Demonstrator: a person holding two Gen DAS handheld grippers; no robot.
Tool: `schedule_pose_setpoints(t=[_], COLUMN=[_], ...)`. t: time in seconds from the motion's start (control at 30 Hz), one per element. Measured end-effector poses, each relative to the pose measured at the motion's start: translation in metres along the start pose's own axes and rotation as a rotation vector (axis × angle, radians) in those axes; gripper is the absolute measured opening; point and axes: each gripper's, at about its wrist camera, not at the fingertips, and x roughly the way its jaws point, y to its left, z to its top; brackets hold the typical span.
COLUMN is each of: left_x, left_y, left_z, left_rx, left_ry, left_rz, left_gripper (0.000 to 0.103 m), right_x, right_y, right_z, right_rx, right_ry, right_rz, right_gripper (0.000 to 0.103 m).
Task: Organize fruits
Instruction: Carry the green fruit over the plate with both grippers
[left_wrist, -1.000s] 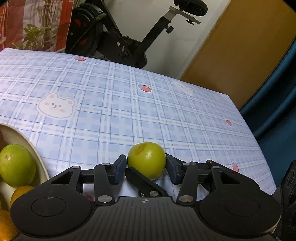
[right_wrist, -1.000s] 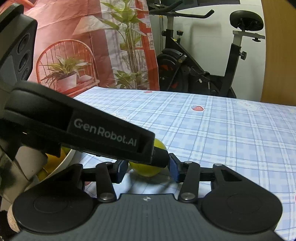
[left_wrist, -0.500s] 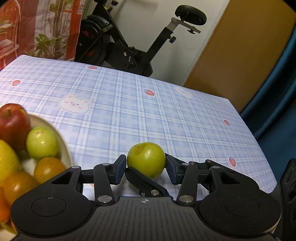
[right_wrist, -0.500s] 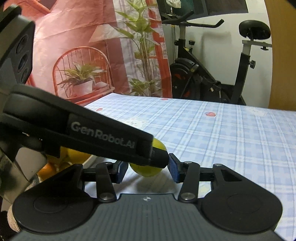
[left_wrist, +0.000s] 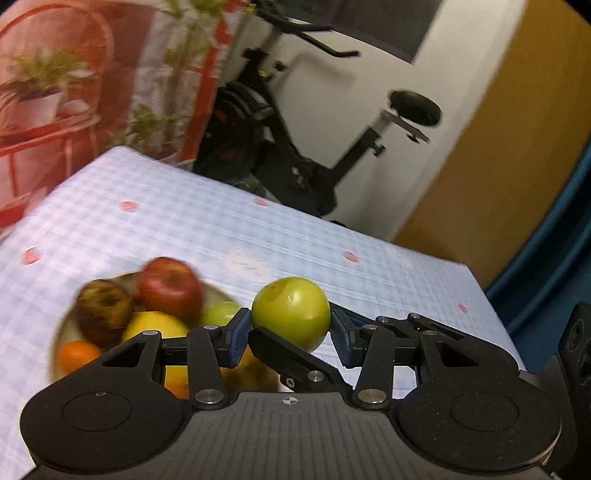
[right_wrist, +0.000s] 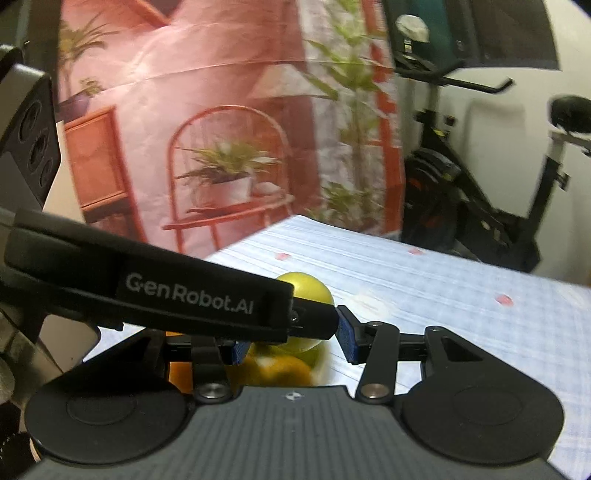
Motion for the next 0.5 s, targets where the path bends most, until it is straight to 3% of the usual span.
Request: schedule_pose_setpoints(t=[0.3, 0.5], left_x=[-0.027, -0.028], left_y=[0.061, 0.079], left_z=[-0.004, -0.006], left_rx=[-0.128, -0.162], left_ry=[0.005, 0.019], left_rz=[0.063, 0.073], left_gripper=[0.049, 0.049], right_x=[0.049, 0.072], right_y=[0.068, 0.083], right_z=[0.009, 0.007], right_rx=[-0.111, -0.153], right_ry=[0.056, 0.102], right_rz=[0.109, 0.130], right_gripper=[0.049, 0.049])
